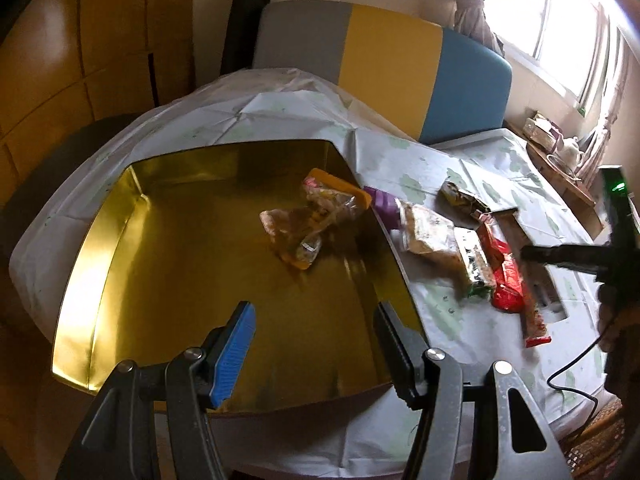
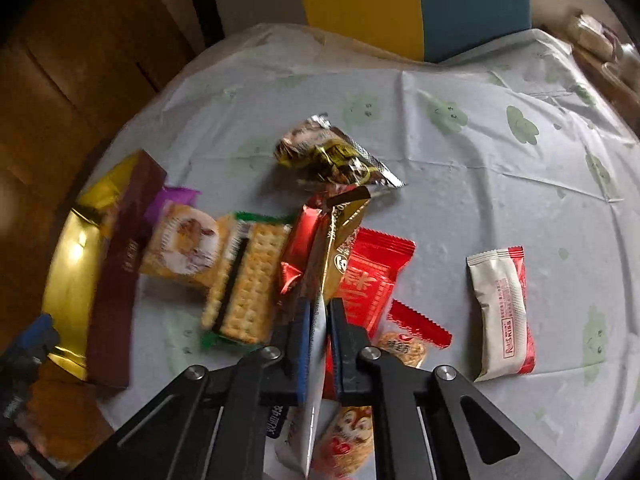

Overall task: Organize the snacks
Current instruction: 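Carry the peanut bag into the gold tray and release it while the right tool grasps the white stick snack, then carry the white stick snack into the gold tray and open the right tool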

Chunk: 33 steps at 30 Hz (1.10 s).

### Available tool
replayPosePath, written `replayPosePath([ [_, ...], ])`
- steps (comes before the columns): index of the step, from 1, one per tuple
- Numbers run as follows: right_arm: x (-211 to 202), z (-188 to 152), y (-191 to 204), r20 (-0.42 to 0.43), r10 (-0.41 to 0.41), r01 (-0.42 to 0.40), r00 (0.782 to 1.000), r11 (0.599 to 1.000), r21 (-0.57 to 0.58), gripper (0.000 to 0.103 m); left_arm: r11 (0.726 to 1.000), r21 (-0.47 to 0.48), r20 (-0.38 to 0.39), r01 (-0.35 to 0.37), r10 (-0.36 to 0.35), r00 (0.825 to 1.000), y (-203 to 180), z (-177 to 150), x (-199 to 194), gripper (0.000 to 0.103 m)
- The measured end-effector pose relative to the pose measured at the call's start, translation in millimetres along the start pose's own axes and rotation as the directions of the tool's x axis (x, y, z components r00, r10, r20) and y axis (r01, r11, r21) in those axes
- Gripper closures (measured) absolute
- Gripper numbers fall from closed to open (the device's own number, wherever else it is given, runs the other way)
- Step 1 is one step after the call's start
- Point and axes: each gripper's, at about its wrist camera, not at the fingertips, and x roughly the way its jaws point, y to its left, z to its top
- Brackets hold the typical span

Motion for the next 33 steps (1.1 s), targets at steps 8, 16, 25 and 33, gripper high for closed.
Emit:
replayPosePath([
  [8,-39.3,0.3,39.4,0.079,0.151,-0.151,0.985,0.988,-0.012,0.094,0.999,-0.047,0.033,-0.001,0.003,0.999,14.3,1.2,-9.0,0.041],
  [16,-41.7,4.6,156.7,0.032,0.371,-0.36,0.928,0.916,-0.177,0.094,0.996,-0.089,0.07,-0.028,0.034,0.997,34.7,1.0,-24.4,0.041],
  [25,46.2,1.9,265.9,-0.155,0.17,-0.215,0.973,0.911,-0.353,0.094,0.989,-0.143,0.077,-0.034,0.045,0.996,57.7,-4.9,-27.7,0.041],
  [33,70.2,13.9,264.8,-0.084,0.091,-0.115,0.992,0.932,-0.344,0.088,0.989,-0.145,0.091,-0.039,0.052,0.994,59.9,-5.5,-27.7,0.041],
])
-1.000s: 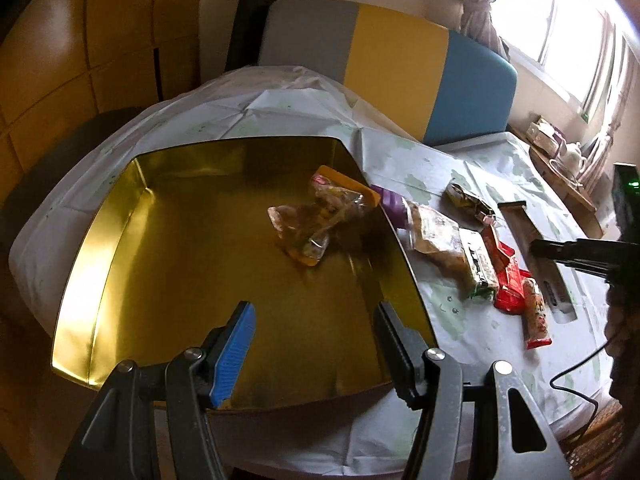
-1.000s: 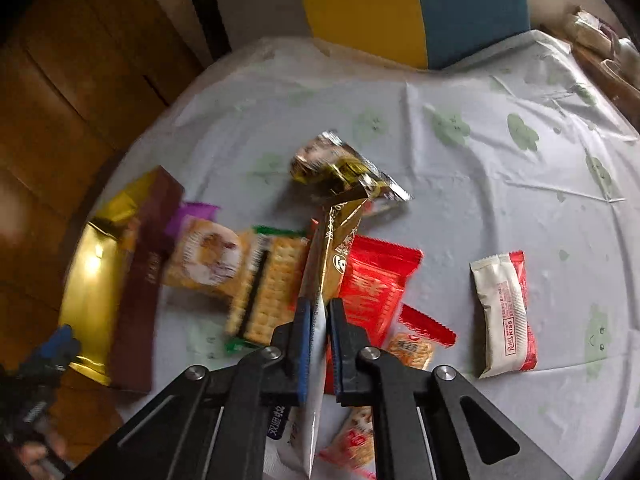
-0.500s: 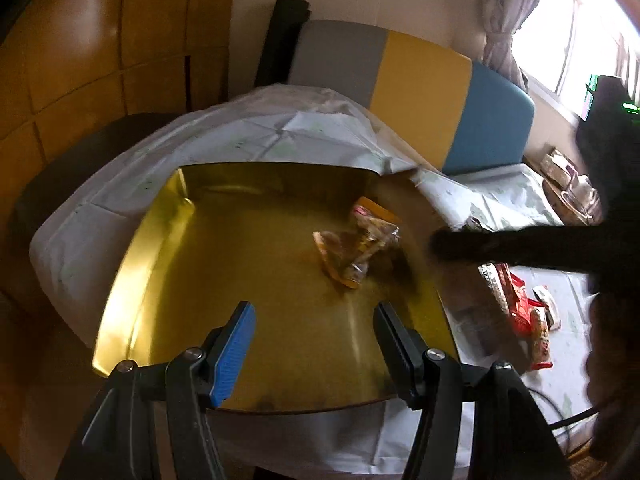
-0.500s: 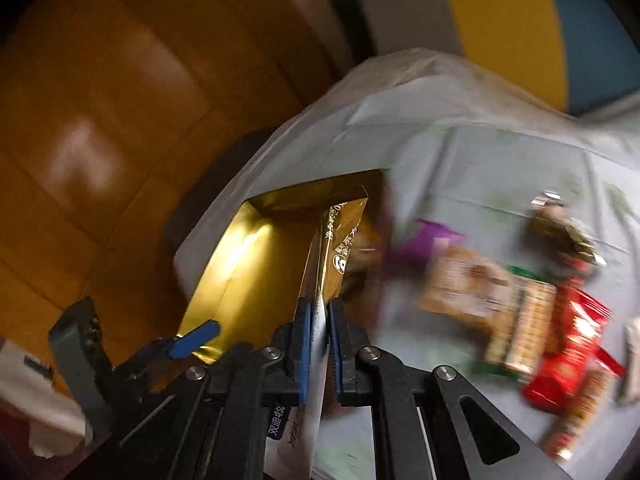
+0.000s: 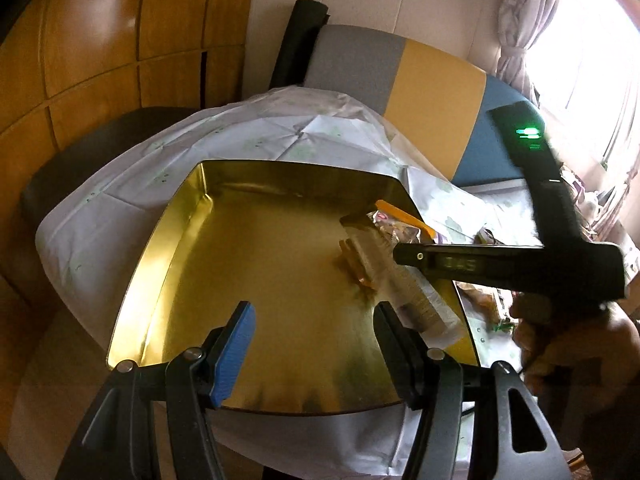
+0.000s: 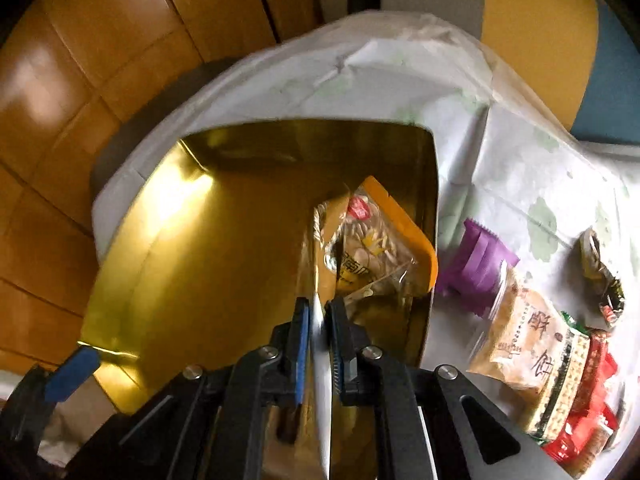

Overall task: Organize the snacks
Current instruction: 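Carry the white stick snack into the gold tray and open the right tool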

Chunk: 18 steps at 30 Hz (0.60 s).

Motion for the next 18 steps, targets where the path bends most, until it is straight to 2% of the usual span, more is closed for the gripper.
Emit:
replayPosePath([
  [1,-5.8,-1.1,-1.4,0.012,-0.017,0.017,1.0,1.0,-0.002,0.084,1.0,-0.002,-0.003,0.001,-0.001,1.0,-0.7,-0.6,0.7,0.041],
  [3,-15.5,-3.5,-7.3,0.04,-0.013,0.013,0.999,1.0,0.002,0.067,1.0,0.001,-0.009,0.006,-0.006,1.0,-3.1,-1.1,1.3,0.041],
  [5,-25.8,-10.2,-12.1,0.068,-0.011,0.01,0.998,1.0,0.017,0.062,1.0,0.009,-0.01,0.004,-0.004,1.0,-6.2,-2.6,0.7,0.041],
  [9,-46.4,-24.5,-26.4,0.099,-0.025,0.022,0.995,0.999,0.037,0.061,0.999,0.036,-0.015,0.007,-0.006,1.0,-14.5,-3.3,1.0,0.041],
  [18,-98.9,-73.2,-68.3,0.183,-0.121,0.11,0.976,0.992,0.066,0.041,0.995,0.094,-0.014,0.018,-0.017,1.0,-36.3,-3.7,-1.4,0.041],
])
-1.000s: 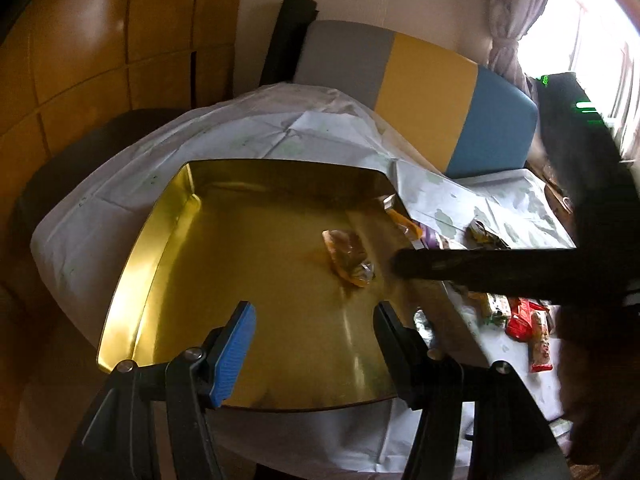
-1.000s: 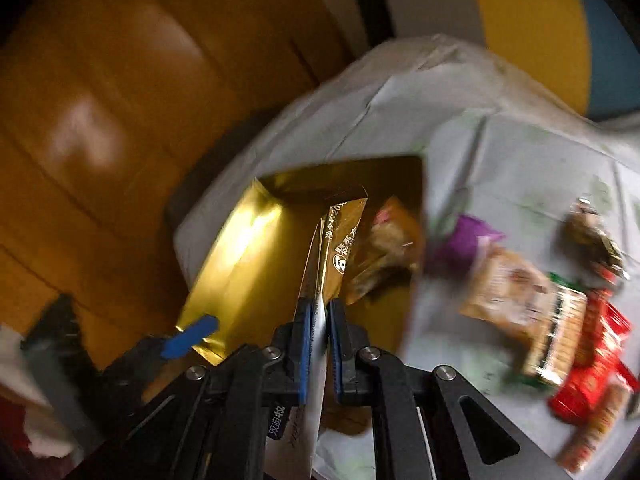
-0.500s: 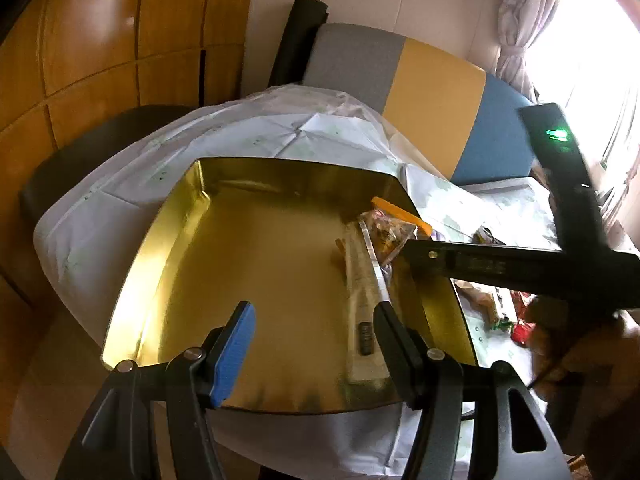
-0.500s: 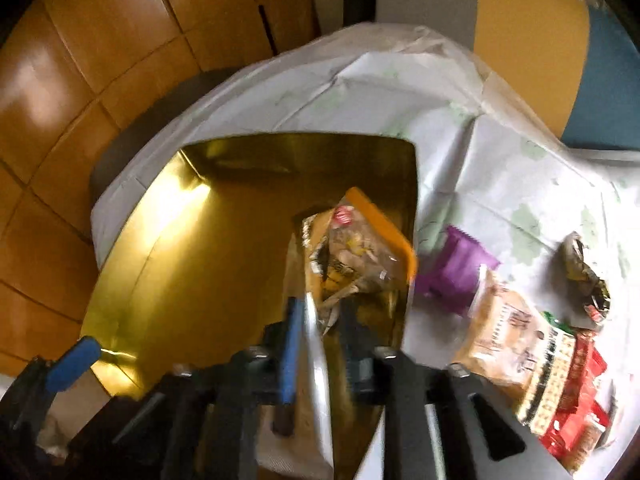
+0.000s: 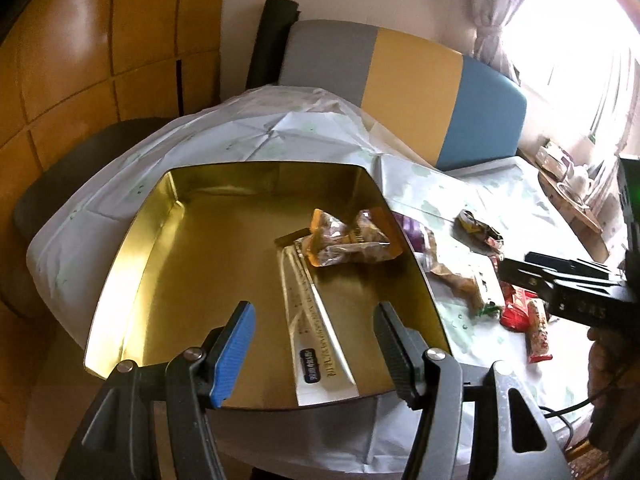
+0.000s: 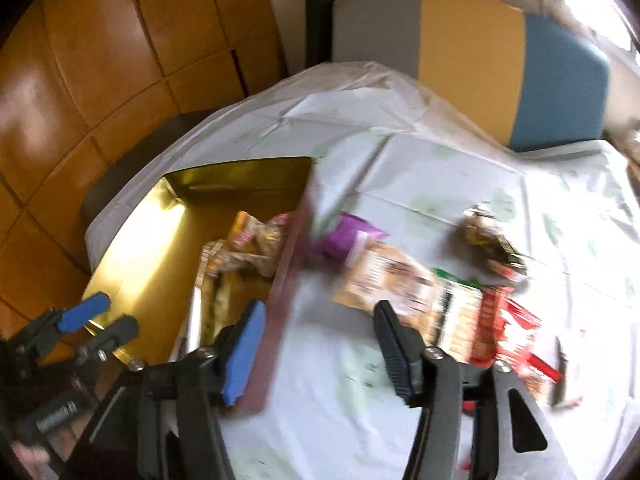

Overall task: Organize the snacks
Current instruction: 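Carry the white stick snack into the gold tray and open the right tool, then grasp the red chipmunk snack bar with the left tool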

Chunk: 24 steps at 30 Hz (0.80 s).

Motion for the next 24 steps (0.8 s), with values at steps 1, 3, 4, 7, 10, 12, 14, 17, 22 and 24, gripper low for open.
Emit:
replayPosePath([
  [1,-2.6,-1.5,-5.7,0.003,-0.011,0.011,1.0,1.0,0.001,0.04,1.0,0.01,0.001,0.003,-0.003,1.0,-2.9,-0.3,-0.6,0.04],
  [3,-12.1,-8.6,-19.6,0.008,-0.049,0.049,0.999,0.999,-0.003,0.036,0.999,0.032,0.002,0.007,-0.007,1.0,-8.6,-0.6,-0.7,0.04],
  [4,-14.7,-11.3,-24.7,0.009,-0.064,0.065,0.998,0.998,-0.005,0.035,0.999,0.043,0.0,0.008,-0.008,1.0,-11.8,-0.9,-0.4,0.04],
  [7,-24.3,-22.2,-49.2,-0.001,-0.109,0.109,0.994,0.994,-0.006,0.029,0.998,0.062,-0.002,0.018,-0.017,1.0,-18.6,-1.4,-0.6,0.04],
  [10,-30.6,-29.5,-69.1,-0.015,-0.156,0.156,0.988,0.988,0.0,0.028,0.996,0.089,-0.009,0.021,-0.02,1.0,-27.9,-1.1,0.4,0.04],
  [12,-33.9,-33.6,-86.2,-0.026,-0.178,0.178,0.984,0.984,0.015,0.028,0.994,0.105,-0.011,0.023,-0.022,1.0,-33.5,-1.2,0.9,0.04],
  [14,-39.0,-35.2,-104.1,-0.035,-0.214,0.215,0.976,0.976,0.033,0.028,0.991,0.129,-0.015,0.025,-0.023,1.0,-41.0,-1.6,1.7,0.04],
  [17,-46.5,-35.7,-129.1,-0.028,-0.254,0.255,0.967,0.966,0.048,0.028,0.987,0.158,-0.017,0.027,-0.025,1.0,-50.4,-1.9,2.6,0.04],
  [22,-48.5,-39.7,-180.1,-0.028,-0.347,0.348,0.937,0.929,0.129,0.027,0.978,0.206,-0.028,0.029,-0.024,0.999,-69.3,-0.8,6.1,0.04],
  [24,-46.4,-48.4,-207.1,-0.056,-0.348,0.351,0.936,0.905,0.24,0.027,0.975,0.221,-0.033,0.036,-0.029,0.999,-76.0,0.2,8.1,0.04],
])
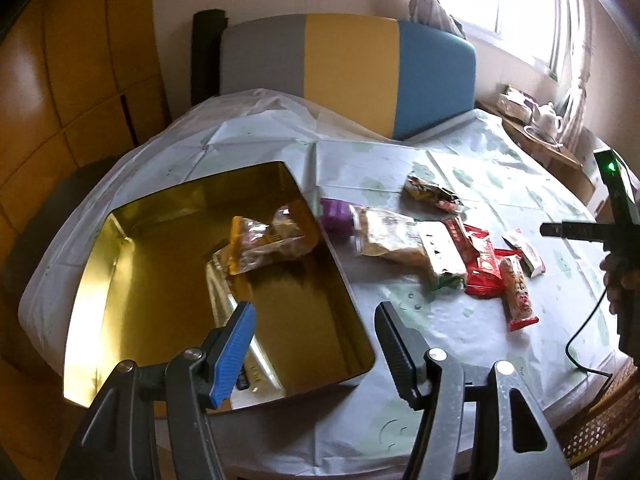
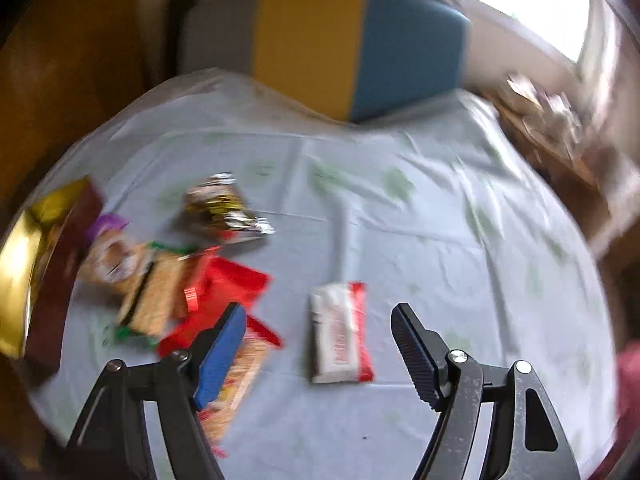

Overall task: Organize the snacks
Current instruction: 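Grasp the red chipmunk snack bar with the left tool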

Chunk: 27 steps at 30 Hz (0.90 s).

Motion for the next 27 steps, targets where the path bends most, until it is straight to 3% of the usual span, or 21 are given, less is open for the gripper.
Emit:
replayPosePath([
  [2,11.0,1.8,-17.7,-0.074,-0.015,0.022,0.997,0.996,0.089,0.027,1.0,0.018,-0.003,0.008,-0.008,1.0,-7.8,2.7,2.3,0.04],
  [6,9.8,5.7,-34.6,-0.068,0.014,-0.002,0.998,0.984,0.181,0.024,0.998,0.054,-0.011,0.028,-0.027,1.0,-24.4,7.3,6.5,0.04],
  [18,9.2,3.3,-42.8,-0.08,0.019,0.0,0.997,0.972,0.233,0.02,0.984,0.136,-0.045,0.117,-0.112,0.993,-65.7,15.0,16.5,0.04],
  [23,11.2,1.5,-54.4,-0.1,0.006,0.023,0.995,0.959,0.284,0.02,0.97,0.156,-0.1,0.185,-0.171,0.98,-86.7,15.2,27.9,0.04],
  [27,11.1,-0.4,-66.6,-0.106,0.009,0.028,0.994,0.939,0.341,0.02,0.955,0.182,-0.159,0.235,-0.207,0.965,-103.5,15.6,39.3,0.049],
])
